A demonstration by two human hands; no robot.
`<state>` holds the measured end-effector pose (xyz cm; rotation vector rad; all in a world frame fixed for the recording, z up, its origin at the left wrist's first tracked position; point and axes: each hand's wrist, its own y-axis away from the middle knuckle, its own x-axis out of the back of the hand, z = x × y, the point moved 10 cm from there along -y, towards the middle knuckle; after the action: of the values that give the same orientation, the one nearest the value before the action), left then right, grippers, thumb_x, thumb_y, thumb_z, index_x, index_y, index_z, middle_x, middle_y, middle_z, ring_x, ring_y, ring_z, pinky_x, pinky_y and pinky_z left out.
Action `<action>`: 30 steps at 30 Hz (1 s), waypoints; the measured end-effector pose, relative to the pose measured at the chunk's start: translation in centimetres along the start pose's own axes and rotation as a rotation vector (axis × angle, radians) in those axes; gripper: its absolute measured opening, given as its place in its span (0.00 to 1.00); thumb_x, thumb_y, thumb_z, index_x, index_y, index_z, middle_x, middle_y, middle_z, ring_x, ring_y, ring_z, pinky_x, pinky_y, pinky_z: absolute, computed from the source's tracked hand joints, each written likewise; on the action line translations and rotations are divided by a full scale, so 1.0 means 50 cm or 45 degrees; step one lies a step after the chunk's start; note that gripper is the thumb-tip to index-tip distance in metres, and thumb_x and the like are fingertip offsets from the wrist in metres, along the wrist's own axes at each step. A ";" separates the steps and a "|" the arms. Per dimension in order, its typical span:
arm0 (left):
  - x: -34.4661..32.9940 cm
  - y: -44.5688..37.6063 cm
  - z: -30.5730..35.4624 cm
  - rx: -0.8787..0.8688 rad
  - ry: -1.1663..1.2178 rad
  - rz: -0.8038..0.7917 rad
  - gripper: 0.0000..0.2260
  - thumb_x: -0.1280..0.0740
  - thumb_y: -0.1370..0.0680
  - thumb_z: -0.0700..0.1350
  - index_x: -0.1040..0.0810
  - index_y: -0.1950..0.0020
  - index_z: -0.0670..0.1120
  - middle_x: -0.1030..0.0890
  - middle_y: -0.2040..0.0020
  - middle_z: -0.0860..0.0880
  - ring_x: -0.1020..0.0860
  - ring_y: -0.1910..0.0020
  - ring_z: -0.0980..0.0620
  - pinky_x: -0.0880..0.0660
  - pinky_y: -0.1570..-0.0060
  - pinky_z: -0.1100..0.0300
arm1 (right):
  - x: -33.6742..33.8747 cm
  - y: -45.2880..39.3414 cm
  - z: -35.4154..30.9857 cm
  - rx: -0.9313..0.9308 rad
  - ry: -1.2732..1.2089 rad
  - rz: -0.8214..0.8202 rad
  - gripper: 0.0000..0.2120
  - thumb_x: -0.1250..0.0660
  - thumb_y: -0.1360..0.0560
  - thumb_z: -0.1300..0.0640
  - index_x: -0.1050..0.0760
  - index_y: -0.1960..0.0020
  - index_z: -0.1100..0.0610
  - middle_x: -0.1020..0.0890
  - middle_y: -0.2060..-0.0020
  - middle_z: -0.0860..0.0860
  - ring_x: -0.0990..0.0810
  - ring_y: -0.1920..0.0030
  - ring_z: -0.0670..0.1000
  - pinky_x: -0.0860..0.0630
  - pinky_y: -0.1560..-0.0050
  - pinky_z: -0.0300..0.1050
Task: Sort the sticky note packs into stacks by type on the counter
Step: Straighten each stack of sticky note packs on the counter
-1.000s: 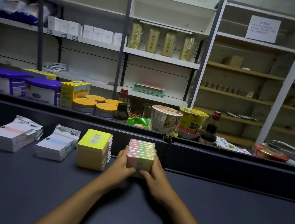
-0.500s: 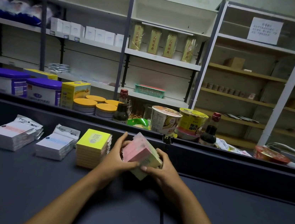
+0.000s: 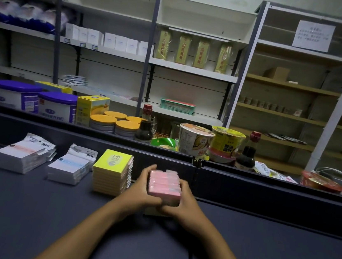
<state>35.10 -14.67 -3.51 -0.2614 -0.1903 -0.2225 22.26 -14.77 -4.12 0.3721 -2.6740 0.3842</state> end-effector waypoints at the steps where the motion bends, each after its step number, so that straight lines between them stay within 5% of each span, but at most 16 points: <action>1: -0.006 -0.001 -0.012 0.037 -0.061 -0.016 0.54 0.28 0.44 0.50 0.50 0.22 0.51 0.30 0.30 0.47 0.25 0.39 0.59 0.27 0.48 0.72 | -0.006 0.000 0.007 -0.003 0.079 0.002 0.42 0.24 0.39 0.50 0.38 0.30 0.47 0.28 0.34 0.48 0.25 0.36 0.46 0.23 0.39 0.42; 5: -0.002 0.004 -0.023 0.105 -0.232 0.048 0.59 0.32 0.45 0.57 0.58 0.20 0.47 0.39 0.26 0.50 0.32 0.31 0.56 0.34 0.41 0.71 | -0.008 -0.004 0.012 0.013 0.240 0.064 0.46 0.27 0.40 0.43 0.40 0.26 0.48 0.32 0.34 0.45 0.30 0.32 0.47 0.29 0.31 0.50; 9: 0.003 -0.002 -0.017 0.032 -0.245 0.109 0.56 0.33 0.44 0.56 0.53 0.20 0.45 0.37 0.27 0.50 0.33 0.30 0.56 0.35 0.45 0.80 | 0.001 -0.001 -0.003 0.073 0.234 0.168 0.45 0.27 0.40 0.43 0.38 0.26 0.48 0.31 0.34 0.45 0.30 0.32 0.46 0.30 0.30 0.50; 13: -0.002 -0.009 -0.029 -0.010 -0.217 0.049 0.40 0.31 0.40 0.51 0.36 0.27 0.52 0.29 0.31 0.47 0.27 0.33 0.54 0.29 0.34 0.61 | -0.005 -0.001 -0.002 0.087 0.301 0.153 0.46 0.30 0.39 0.40 0.40 0.24 0.47 0.30 0.33 0.46 0.33 0.30 0.47 0.33 0.28 0.51; 15: -0.008 -0.004 -0.022 -0.019 -0.221 0.027 0.33 0.31 0.39 0.49 0.32 0.33 0.55 0.26 0.34 0.46 0.26 0.35 0.55 0.28 0.35 0.60 | -0.008 0.000 -0.004 0.098 0.342 0.149 0.47 0.31 0.39 0.39 0.41 0.23 0.47 0.30 0.33 0.46 0.33 0.30 0.47 0.33 0.28 0.51; 21: 0.005 -0.005 -0.007 -0.058 -0.192 0.091 0.44 0.31 0.38 0.51 0.40 0.23 0.49 0.30 0.30 0.50 0.28 0.33 0.58 0.30 0.43 0.74 | 0.011 0.001 -0.015 0.121 0.268 0.241 0.45 0.28 0.39 0.41 0.38 0.24 0.48 0.28 0.34 0.46 0.30 0.32 0.44 0.30 0.30 0.48; 26: -0.009 0.000 -0.013 -0.052 -0.245 0.036 0.33 0.32 0.38 0.50 0.33 0.33 0.61 0.28 0.33 0.47 0.26 0.35 0.57 0.29 0.34 0.61 | -0.006 0.001 -0.007 0.097 0.351 0.162 0.46 0.30 0.39 0.38 0.39 0.24 0.48 0.29 0.33 0.46 0.33 0.31 0.45 0.33 0.29 0.49; 30: 0.002 -0.004 -0.005 -0.079 -0.215 0.086 0.43 0.33 0.39 0.51 0.39 0.24 0.50 0.31 0.32 0.49 0.28 0.34 0.60 0.31 0.39 0.73 | 0.010 -0.002 -0.013 0.124 0.271 0.234 0.46 0.27 0.39 0.42 0.38 0.25 0.49 0.29 0.34 0.45 0.31 0.32 0.44 0.31 0.30 0.46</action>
<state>35.18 -14.96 -3.66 -0.3482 -0.3417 -0.1390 22.10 -14.72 -3.31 0.1055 -2.4933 0.5766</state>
